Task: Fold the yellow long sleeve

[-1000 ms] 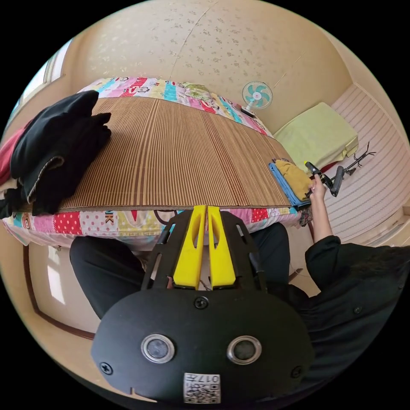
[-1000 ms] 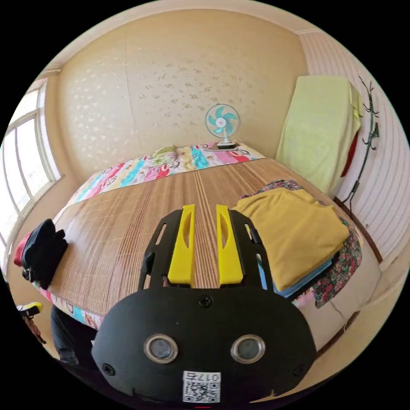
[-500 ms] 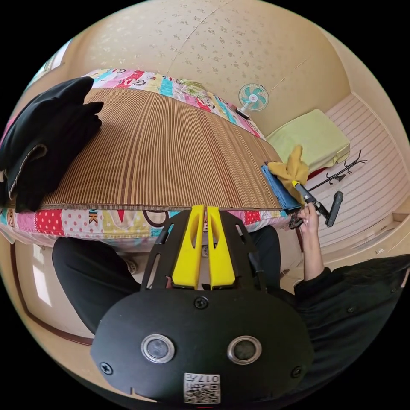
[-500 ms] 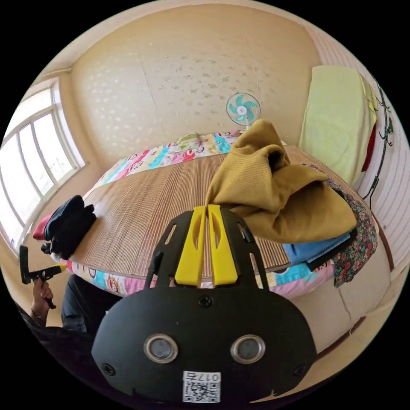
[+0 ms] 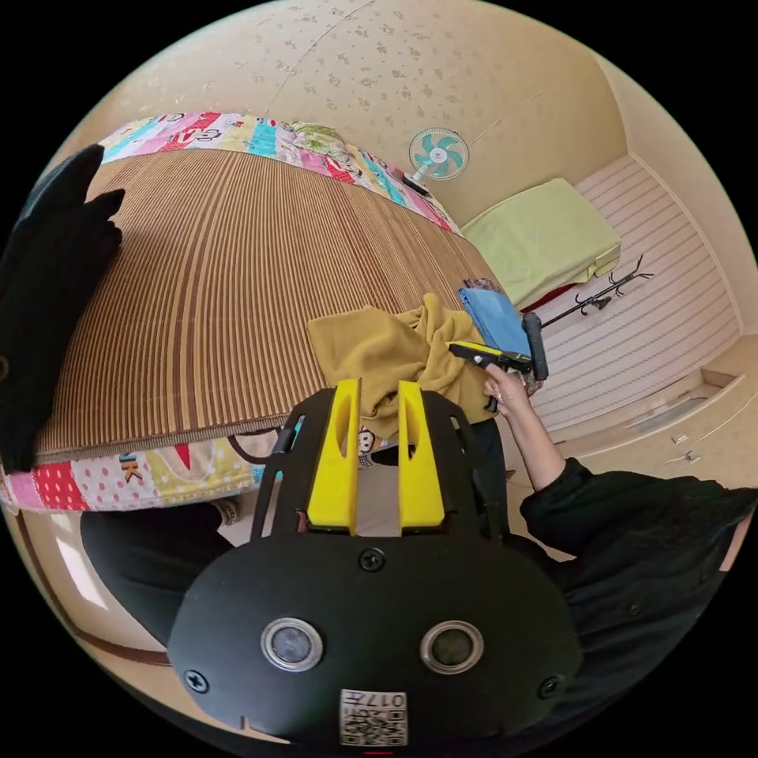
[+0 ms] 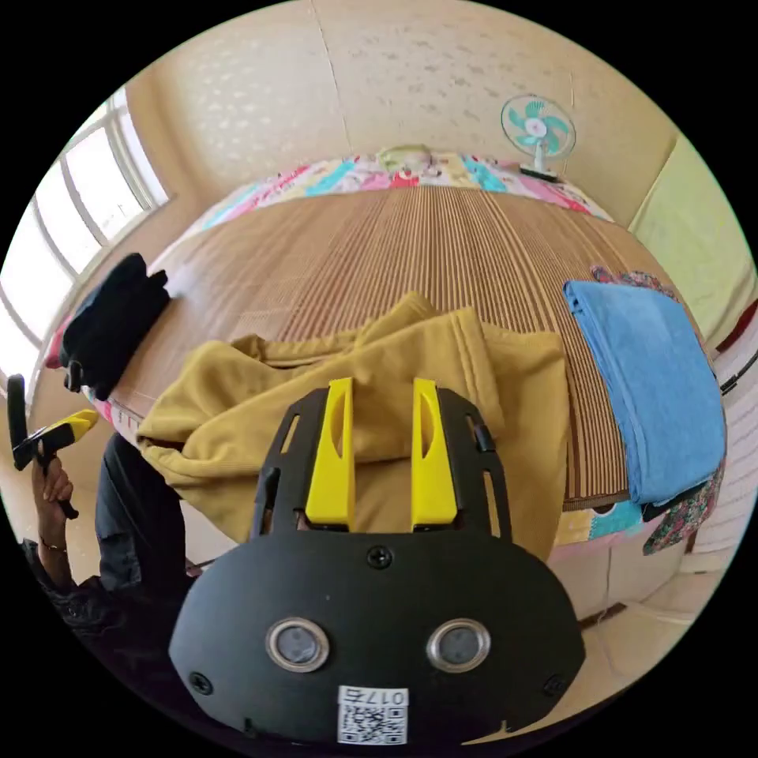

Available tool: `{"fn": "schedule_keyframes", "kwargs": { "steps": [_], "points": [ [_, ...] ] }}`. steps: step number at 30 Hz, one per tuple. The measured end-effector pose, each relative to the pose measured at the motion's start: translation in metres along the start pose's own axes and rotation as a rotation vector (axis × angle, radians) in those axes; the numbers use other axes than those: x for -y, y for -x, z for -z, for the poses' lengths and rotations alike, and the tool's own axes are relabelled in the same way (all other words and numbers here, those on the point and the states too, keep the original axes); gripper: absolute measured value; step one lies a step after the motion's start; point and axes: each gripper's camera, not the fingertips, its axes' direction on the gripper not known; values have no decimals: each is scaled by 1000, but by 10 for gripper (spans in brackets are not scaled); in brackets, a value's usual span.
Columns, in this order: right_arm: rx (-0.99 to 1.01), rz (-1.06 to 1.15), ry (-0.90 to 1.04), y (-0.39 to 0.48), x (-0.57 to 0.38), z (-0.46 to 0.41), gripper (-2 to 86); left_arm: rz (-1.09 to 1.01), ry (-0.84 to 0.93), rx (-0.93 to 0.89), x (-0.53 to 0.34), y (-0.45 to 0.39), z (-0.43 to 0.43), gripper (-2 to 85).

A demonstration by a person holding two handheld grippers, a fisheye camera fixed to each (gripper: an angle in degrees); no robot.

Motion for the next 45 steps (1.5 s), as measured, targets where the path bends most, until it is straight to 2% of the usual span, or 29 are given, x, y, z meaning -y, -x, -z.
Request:
{"fn": "schedule_keyframes", "kwargs": {
  "steps": [2,4,6,8,11,13,14,16,18,21,22,24,26,28,29,34,36,38,39,41,43,45],
  "points": [
    [105,24,-53,-5,-3,12,55,-53,48,-20,33,-7,-13,85],
    [163,-6,37,-6,-9,30,40,-81,85,-18,56,-11,-19,93],
    [306,40,-64,5,-50,78,32,-115,97,-23,74,-16,-21,100],
    [444,85,-84,15,-84,96,31,-174,110,-28,93,-22,-30,106],
    [598,185,31,35,-127,82,31,-251,222,-46,109,-31,-74,125],
    [609,264,105,49,-141,69,33,-294,340,-56,109,-38,-113,110],
    [576,282,143,54,-143,65,36,-299,415,-27,102,-40,-136,86],
    [513,323,138,59,-133,73,39,-305,448,14,85,-44,-150,57],
    [465,358,32,55,-101,98,44,-326,366,-49,66,-49,-128,42],
    [380,274,-135,31,-41,122,67,-448,218,-287,22,-59,-68,31],
    [364,254,-165,25,-28,123,73,-490,218,-337,3,-62,-51,26],
    [248,165,-172,4,28,103,98,-490,332,-285,-19,-61,-46,24],
    [104,112,-34,-3,73,62,117,-376,469,-42,-39,-44,-52,34],
    [-45,101,130,-2,105,10,122,-283,434,50,-42,-29,-41,53],
    [-117,96,244,1,116,-25,116,-221,378,23,-37,-20,-28,69],
    [-178,124,190,52,106,-25,55,45,90,-133,8,13,8,122],
    [-258,128,144,76,87,-22,43,94,106,-113,28,18,-12,128],
    [-292,78,69,90,70,-4,39,120,270,-22,46,15,-60,86],
    [-299,45,-16,100,55,22,37,119,280,-3,47,11,-65,71],
    [-281,23,-175,117,25,78,34,114,150,5,35,-9,-34,35],
    [-186,-19,-307,125,-9,143,31,56,11,-74,19,-33,17,28],
    [84,-72,-514,116,-62,231,30,-17,-107,-110,2,-61,72,26]
  ]
}}
